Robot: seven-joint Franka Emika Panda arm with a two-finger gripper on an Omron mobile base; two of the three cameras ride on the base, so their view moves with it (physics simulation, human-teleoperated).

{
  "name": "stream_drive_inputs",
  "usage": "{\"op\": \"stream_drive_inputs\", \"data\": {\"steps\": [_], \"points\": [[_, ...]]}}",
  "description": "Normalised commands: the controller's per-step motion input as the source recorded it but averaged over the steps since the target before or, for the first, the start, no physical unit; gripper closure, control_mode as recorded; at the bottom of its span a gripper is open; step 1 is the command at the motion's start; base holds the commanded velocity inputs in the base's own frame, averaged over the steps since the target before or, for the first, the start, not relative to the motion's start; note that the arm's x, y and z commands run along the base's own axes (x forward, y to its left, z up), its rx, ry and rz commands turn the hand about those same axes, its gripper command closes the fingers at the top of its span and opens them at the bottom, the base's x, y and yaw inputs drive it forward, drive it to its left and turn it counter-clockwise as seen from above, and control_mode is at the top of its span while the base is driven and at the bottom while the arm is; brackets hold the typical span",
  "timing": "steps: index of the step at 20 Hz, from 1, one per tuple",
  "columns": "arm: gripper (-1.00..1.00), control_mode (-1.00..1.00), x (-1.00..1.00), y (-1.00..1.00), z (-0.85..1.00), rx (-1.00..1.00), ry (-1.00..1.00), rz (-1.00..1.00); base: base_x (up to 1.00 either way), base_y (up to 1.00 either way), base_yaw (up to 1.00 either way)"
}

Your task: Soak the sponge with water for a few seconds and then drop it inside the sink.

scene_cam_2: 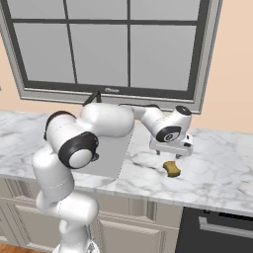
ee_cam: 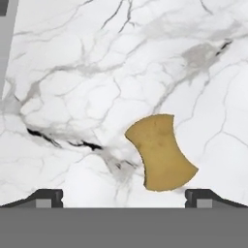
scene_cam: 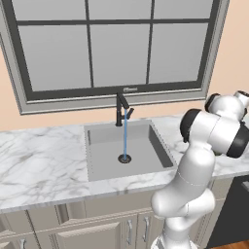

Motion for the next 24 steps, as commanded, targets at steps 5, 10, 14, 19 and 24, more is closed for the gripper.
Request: {"op": "stream_drive_inputs", "data": {"steps": [5, 10, 14, 19, 24], "points": [[-1.00, -1.00, 0.00, -0.11, -0.08, 0.00, 0.00, 0.18, 0.00, 0.00, 0.00], [-1.00, -1.00, 0.00, -0.16, -0.11, 0.00, 0.00, 0.15, 0.00, 0.00, 0.00], [-1.00, -1.00, 0.19, -0.19, -0.28, 0.00, 0.00, 0.05, 0.00, 0.00, 0.00], [-1.00, -1.00, 0.26, -0.07, -0.32, 0.00, -0.01, 0.03, 0.00, 0.00, 0.00], [-1.00, -1.00, 0.25, 0.00, -0.18, 0.00, 0.00, 0.00, 0.00, 0.00, 0.00]]}}
